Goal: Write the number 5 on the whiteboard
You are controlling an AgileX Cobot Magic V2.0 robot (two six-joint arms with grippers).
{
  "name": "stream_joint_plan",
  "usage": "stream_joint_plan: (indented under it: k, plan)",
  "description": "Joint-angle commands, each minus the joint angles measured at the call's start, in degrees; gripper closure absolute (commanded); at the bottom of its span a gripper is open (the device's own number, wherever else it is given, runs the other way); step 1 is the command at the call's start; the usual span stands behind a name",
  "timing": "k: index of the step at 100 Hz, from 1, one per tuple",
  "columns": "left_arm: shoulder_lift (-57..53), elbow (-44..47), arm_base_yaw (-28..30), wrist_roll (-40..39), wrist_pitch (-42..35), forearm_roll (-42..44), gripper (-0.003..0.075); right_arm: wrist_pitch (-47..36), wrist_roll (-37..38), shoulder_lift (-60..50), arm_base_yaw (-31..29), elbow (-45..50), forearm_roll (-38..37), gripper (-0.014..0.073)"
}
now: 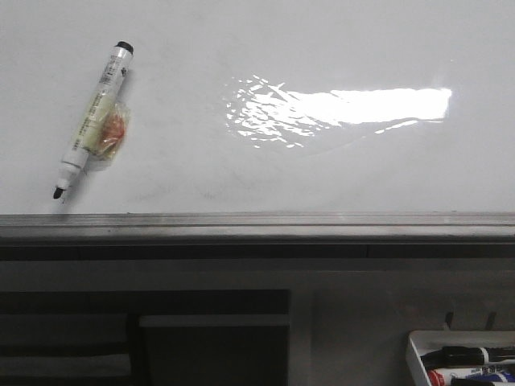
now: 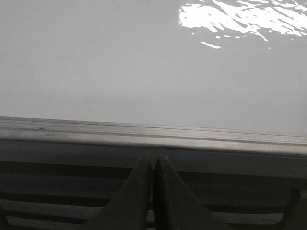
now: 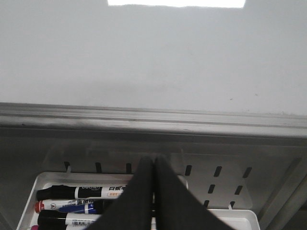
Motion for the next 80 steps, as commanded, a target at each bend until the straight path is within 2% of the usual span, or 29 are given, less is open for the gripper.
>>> stream_joint_plan:
  k: [1, 80]
  plan:
    - [-1.66, 0.91, -0.08, -0.47, -3.68, 0.11, 0.0741, -0.94, -0.54, -0.94, -0.31, 1.46, -0.56, 0.0655]
    - [-1.66, 0.91, -0.08, -0.47, -3.79, 0.62, 0.0741, -0.94, -0.54, -0.94, -0.31, 1.46, -0.56, 0.0655]
